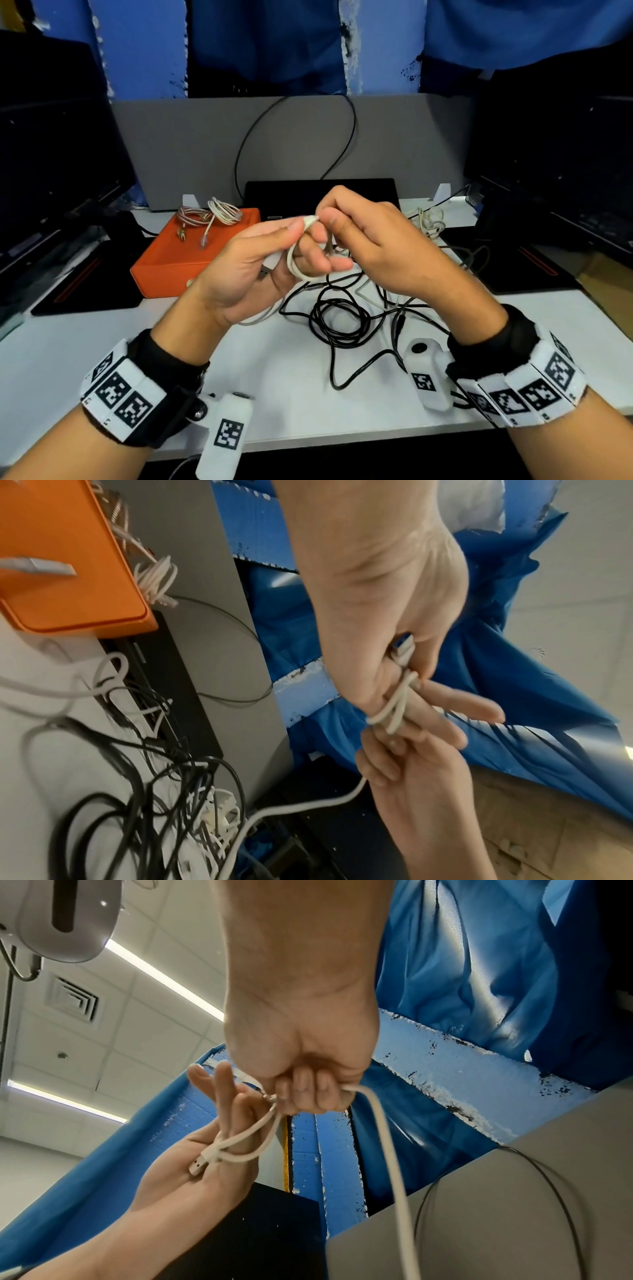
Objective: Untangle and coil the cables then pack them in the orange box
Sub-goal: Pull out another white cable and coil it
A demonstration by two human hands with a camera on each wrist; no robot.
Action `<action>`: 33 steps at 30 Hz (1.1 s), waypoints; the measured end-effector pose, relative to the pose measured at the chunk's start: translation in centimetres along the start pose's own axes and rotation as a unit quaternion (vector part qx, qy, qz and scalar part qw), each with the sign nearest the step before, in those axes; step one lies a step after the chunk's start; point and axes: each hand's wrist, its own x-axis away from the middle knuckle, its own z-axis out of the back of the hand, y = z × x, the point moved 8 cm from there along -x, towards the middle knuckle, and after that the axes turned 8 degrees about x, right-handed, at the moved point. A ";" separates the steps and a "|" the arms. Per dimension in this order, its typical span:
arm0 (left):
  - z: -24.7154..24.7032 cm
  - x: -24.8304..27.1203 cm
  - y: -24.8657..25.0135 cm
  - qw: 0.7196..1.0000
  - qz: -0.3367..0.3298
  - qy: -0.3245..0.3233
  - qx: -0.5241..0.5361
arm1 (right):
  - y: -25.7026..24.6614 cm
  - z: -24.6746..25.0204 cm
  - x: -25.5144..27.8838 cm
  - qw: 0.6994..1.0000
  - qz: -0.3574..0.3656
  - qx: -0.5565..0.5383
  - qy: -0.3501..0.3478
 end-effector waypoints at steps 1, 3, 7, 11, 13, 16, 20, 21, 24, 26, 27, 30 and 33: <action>0.1 -0.1 0.2 0.999 -0.018 0.020 0.028 | 0.2 0.2 -0.1 1.000 -0.003 -0.001 0.008; 0.0 -0.3 0.6 0.994 -0.039 0.039 0.092 | 0.6 0.3 -0.2 1.000 -0.009 0.002 0.008; -0.7 -0.2 0.8 0.990 -0.036 0.034 0.129 | 1.3 -0.7 -0.3 0.998 -0.027 -0.022 -0.053; -0.7 -0.4 1.6 0.990 -0.100 0.044 0.090 | 2.2 -3.5 0.6 0.968 -0.100 -0.129 -0.193; 0.2 -0.2 2.6 0.984 -0.159 0.083 -0.001 | 2.2 -5.2 1.9 0.938 -0.122 -0.159 -0.283; -0.3 0.0 2.8 0.948 -0.163 0.102 -0.254 | 0.8 -6.1 2.7 0.928 -0.083 -0.154 -0.330; 0.3 0.0 1.1 0.812 -0.085 0.108 -0.567 | -0.3 -3.8 1.7 0.963 -0.013 -0.036 -0.267; 0.4 0.0 0.9 0.796 -0.072 0.092 -0.593 | -0.2 -2.8 1.3 0.973 -0.013 -0.031 -0.227; 0.0 0.0 0.0 0.886 0.004 0.016 -0.464 | 1.0 0.3 0.4 0.993 -0.033 -0.067 -0.088; -0.5 0.2 -0.1 0.938 0.030 -0.016 -0.346 | 1.4 0.9 0.2 0.994 -0.045 -0.098 -0.031; -0.7 0.2 0.0 0.951 0.024 -0.031 -0.307 | 1.4 0.9 0.1 0.994 -0.047 -0.098 -0.011; -0.9 0.2 0.6 0.982 -0.016 -0.050 -0.179 | 1.2 0.3 -0.2 0.997 -0.038 -0.060 0.013; -0.8 -0.1 0.6 0.996 -0.035 -0.044 -0.074 | 0.8 -1.4 -0.2 0.982 -0.042 -0.183 -0.034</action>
